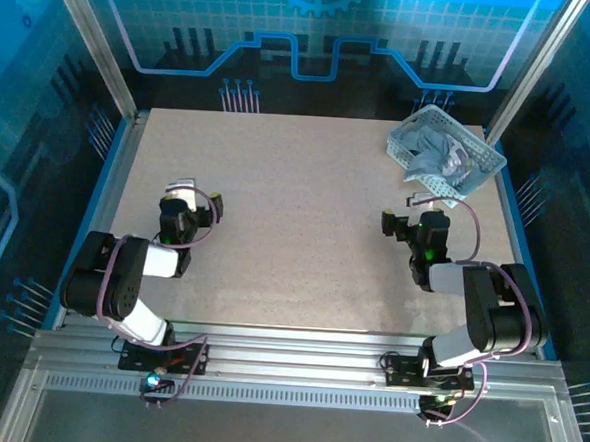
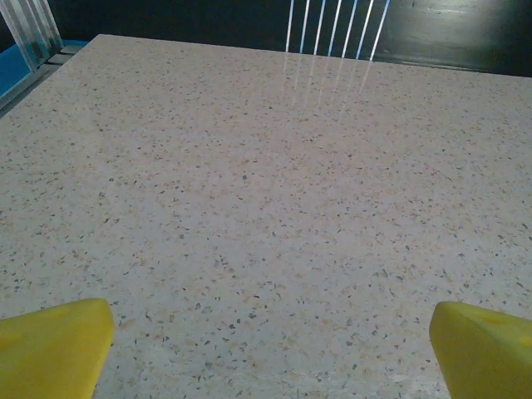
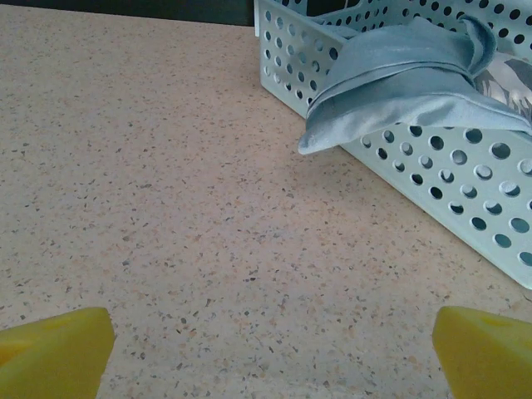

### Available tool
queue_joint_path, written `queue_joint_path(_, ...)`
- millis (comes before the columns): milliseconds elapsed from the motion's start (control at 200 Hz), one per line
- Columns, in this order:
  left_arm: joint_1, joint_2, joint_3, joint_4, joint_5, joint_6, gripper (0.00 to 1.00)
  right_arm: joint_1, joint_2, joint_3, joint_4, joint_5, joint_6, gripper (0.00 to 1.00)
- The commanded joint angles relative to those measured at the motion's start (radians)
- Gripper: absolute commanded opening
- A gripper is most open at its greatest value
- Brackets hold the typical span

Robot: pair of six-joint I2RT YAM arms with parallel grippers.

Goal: Fold and stack the t-shirts

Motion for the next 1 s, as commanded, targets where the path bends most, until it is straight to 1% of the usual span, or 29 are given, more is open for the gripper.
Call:
queue_joint_path(0, 0.0, -0.01, -0.001, -0.002, 0.011, 0.022, 0.99, -0.013, 0.007, 0.019, 0.0, -0.013, -0.009, 1.0)
queue_joint_path(540, -0.001, -0.01, -0.004, 0.001, 0.007, 0.022, 0.99, -0.014, 0.005, 0.018, 0.003, -0.017, -0.009, 1.0)
queue_joint_path(590, -0.001, -0.015, -0.02, 0.037, -0.022, 0.014, 0.99, -0.011, -0.015, 0.02, -0.015, 0.027, 0.003, 1.0)
queue_joint_path(650, -0.016, -0.063, -0.038, 0.024, -0.081, 0.011, 0.99, -0.005, -0.095, 0.069, -0.169, 0.084, 0.019, 1.0)
queue_joint_path(670, -0.022, -0.08, -0.043, 0.022, -0.08, 0.024, 0.99, 0.003, -0.124, 0.093, -0.226, 0.103, 0.019, 1.0)
queue_joint_path(685, -0.033, -0.095, -0.043, 0.019, -0.103, 0.038, 0.99, 0.008, -0.145, 0.106, -0.269, 0.122, 0.019, 1.0)
queue_joint_path(725, -0.082, -0.152, -0.03, -0.046, -0.176, 0.075, 0.99, 0.024, -0.214, 0.15, -0.34, 0.169, 0.026, 1.0)
queue_joint_path(785, -0.143, -0.248, 0.021, -0.176, -0.237, 0.124, 0.99, 0.044, -0.317, 0.221, -0.407, 0.219, 0.036, 1.0)
queue_joint_path(815, -0.163, -0.284, 0.042, -0.187, -0.254, 0.121, 0.99, 0.045, -0.347, 0.296, -0.488, 0.267, 0.106, 1.0)
queue_joint_path(845, -0.177, -0.32, 0.07, -0.183, -0.282, 0.092, 0.99, 0.025, -0.359, 0.394, -0.65, 0.285, 0.219, 1.0)
queue_joint_path(865, -0.185, -0.335, 0.094, -0.191, -0.312, 0.052, 0.99, 0.001, -0.359, 0.48, -0.785, 0.262, 0.294, 1.0)
queue_joint_path(895, -0.188, -0.359, 0.146, -0.245, -0.357, -0.049, 0.99, -0.026, -0.344, 0.613, -0.994, 0.236, 0.395, 1.0)
queue_joint_path(905, -0.189, -0.366, 0.17, -0.284, -0.368, -0.095, 0.99, -0.035, -0.335, 0.648, -1.053, 0.248, 0.434, 1.0)
queue_joint_path(930, -0.187, -0.393, 0.236, -0.45, -0.38, -0.238, 0.99, -0.052, -0.308, 0.735, -1.183, 0.293, 0.544, 1.0)
queue_joint_path(950, -0.184, -0.409, 0.293, -0.582, -0.377, -0.335, 0.99, -0.078, -0.282, 0.783, -1.236, 0.278, 0.584, 1.0)
queue_joint_path(975, -0.178, -0.421, 0.355, -0.728, -0.366, -0.447, 0.99, -0.12, -0.252, 0.831, -1.26, 0.173, 0.574, 1.0)
queue_joint_path(995, -0.168, -0.417, 0.402, -0.786, -0.351, -0.512, 0.99, -0.147, -0.228, 0.868, -1.275, 0.104, 0.569, 0.97)
